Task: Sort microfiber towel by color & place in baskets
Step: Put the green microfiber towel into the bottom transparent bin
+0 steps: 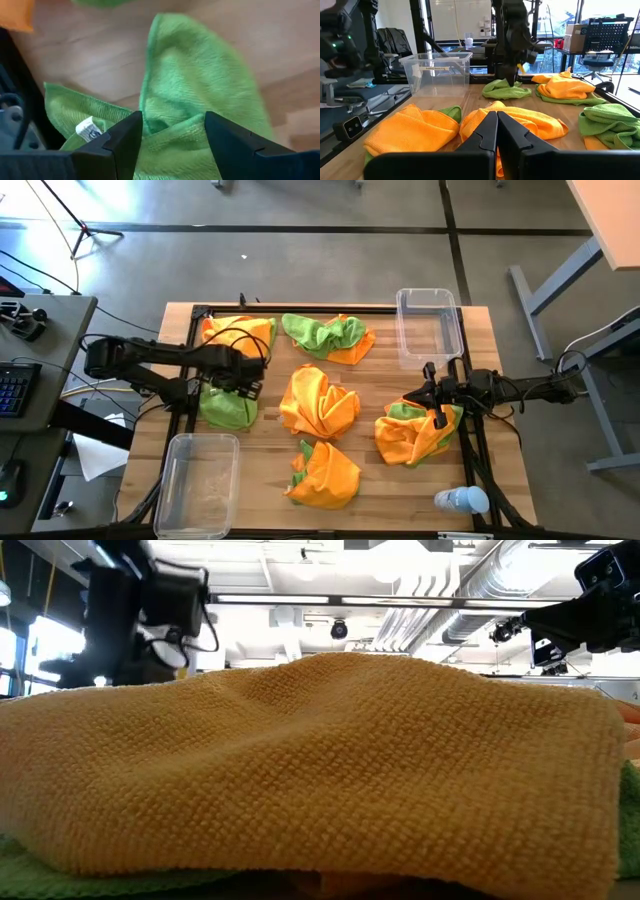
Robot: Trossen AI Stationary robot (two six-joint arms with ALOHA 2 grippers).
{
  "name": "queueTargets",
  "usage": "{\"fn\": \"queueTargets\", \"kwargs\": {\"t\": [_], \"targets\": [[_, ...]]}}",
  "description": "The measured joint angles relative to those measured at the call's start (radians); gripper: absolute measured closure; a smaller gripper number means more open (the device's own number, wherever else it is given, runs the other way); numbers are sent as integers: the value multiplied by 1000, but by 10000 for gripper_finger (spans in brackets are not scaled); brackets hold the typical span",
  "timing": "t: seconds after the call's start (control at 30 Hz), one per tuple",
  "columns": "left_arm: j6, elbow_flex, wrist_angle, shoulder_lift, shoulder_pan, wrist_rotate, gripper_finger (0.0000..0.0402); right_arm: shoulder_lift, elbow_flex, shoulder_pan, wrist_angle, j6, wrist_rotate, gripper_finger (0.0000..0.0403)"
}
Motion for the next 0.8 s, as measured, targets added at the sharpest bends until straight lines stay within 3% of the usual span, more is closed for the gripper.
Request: {"fn": "queueTargets", "kwargs": {"t": [0.27, 0.43, 0.53, 0.67, 0.8], "targets": [[-17, -174, 267, -7, 11, 73, 196, 0, 0, 0, 0, 0, 0, 402], [-34, -201, 295, -7, 11, 74, 209, 0, 0, 0, 0, 0, -1, 402], [-38, -197, 301, -10, 8, 79, 254, 0, 0, 0, 0, 0, 0, 402], [-70, -165, 302, -12, -8, 68, 368, 0, 0, 0, 0, 0, 0, 402], [-115, -104, 285, -7, -31, 40, 389, 0, 0, 0, 0, 0, 0, 402]]}}
